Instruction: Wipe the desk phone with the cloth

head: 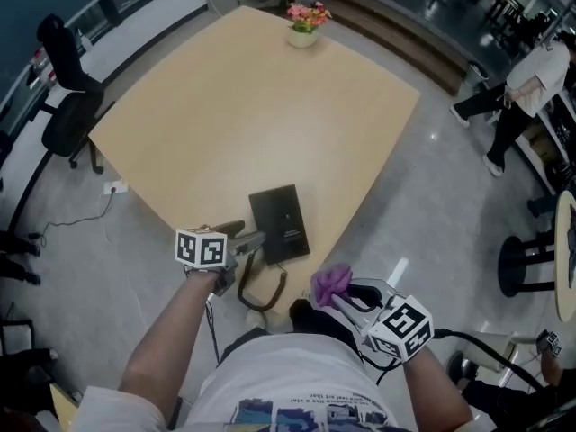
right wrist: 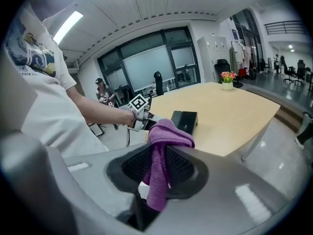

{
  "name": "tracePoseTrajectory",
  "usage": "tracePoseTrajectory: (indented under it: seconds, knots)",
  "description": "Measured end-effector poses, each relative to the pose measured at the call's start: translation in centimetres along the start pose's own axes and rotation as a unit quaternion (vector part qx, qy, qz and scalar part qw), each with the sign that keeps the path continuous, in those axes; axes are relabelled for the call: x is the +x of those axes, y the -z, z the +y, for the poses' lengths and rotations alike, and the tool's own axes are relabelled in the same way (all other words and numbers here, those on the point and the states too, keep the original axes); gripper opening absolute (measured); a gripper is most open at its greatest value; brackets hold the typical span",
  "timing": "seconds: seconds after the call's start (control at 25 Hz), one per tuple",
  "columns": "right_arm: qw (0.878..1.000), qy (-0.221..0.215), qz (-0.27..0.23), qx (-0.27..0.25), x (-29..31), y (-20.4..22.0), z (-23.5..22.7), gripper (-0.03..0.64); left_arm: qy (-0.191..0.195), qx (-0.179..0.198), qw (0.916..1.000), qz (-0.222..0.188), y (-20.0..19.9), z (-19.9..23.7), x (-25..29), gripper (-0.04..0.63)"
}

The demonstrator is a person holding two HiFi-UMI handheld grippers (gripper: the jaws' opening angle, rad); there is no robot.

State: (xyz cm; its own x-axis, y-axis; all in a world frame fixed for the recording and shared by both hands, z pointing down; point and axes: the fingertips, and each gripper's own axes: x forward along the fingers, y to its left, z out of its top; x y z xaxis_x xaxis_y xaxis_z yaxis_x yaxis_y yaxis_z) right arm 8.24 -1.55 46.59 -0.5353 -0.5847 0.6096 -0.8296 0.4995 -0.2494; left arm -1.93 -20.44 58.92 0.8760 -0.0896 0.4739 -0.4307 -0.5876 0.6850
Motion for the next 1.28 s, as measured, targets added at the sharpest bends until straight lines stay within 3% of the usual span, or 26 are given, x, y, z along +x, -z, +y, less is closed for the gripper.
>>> tracePoseTrajectory:
  seconds: [0.12,0.28,0.44,0.56,0.68,0.96,1.28]
  knots:
    - [1.0,0.009,-0.014,-0.01,0.7,-1.0,1.2,0.087,0.001,-0.004,0.9992,-0.04,0.9,-1.6,-4.4,0.344]
    - [0.999,0.026,-0.033,-0.015,1.9,-1.6,3.7,0.087,-0.009,0.009,0.9973,-0.072,3.5,-3.1,-10.5,0.266]
    - [0.998,0.047,-0.037,0.009,1.5,0.2,5.9,0.087,-0.018,0.07,0.9966,-0.038,8.1,-5.6,-12.7,0.149]
    - [0.998,0.041,-0.037,0.004,1.3,1.2,7.9,0.087,-0.025,0.111,0.9935,-0.008,11.4,-8.2,-14.0,0.007]
    - [0.998,0.028,-0.044,-0.019,1.2,1.7,9.2,0.087,-0.025,0.128,0.9915,0.005,13.7,-10.9,-14.7,0.005]
    - [0.996,-0.011,-0.053,-0.075,-3.2,4.9,12.8,0.087,-0.041,0.136,0.9898,-0.01,18.3,-18.2,-13.7,0.005]
    - [0.994,-0.046,-0.049,-0.089,-10.3,13.4,14.6,0.087,-0.057,0.124,0.9882,-0.07,24.1,-28.2,-11.4,0.005]
